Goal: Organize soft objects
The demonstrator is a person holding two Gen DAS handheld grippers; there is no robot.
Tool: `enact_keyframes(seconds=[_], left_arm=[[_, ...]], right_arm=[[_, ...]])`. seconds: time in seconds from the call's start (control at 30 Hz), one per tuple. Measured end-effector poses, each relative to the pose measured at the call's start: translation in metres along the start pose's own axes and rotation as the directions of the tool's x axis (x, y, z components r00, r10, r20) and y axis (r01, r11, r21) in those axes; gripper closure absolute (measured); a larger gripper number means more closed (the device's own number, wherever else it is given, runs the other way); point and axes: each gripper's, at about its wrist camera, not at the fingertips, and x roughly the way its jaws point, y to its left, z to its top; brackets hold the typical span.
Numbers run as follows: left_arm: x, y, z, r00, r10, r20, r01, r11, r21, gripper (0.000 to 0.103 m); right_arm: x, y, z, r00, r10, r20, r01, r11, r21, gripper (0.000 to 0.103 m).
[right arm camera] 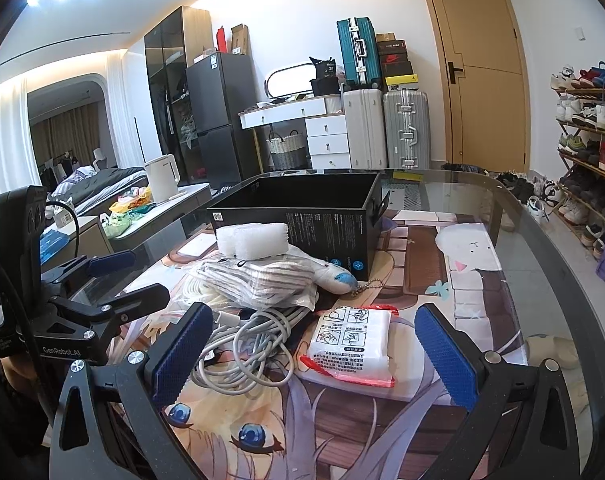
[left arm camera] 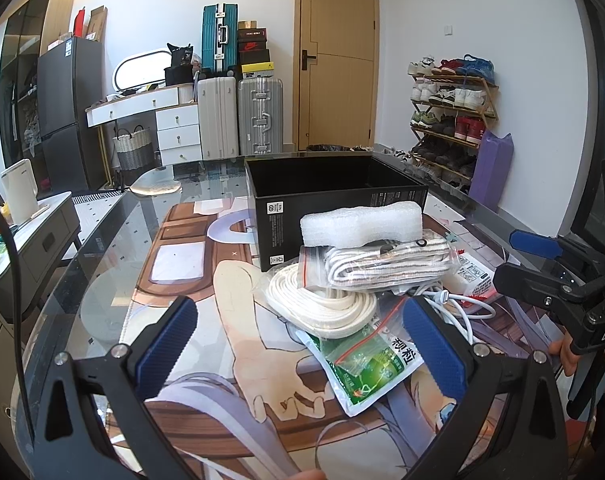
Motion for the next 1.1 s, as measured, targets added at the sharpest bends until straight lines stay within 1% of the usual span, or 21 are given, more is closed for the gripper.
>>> enact_keyframes(seconds=[1.1], left_arm=[[-0.0004, 0.0014, -0.0010, 1.000, 0.001, -0.001, -0.001, 1.000, 0.001, 0.000]], right_arm=[[0.0010, 0.0011, -0.0027, 1.000, -0.002, -0.007, 0.002, 1.000, -0.004, 0.000]])
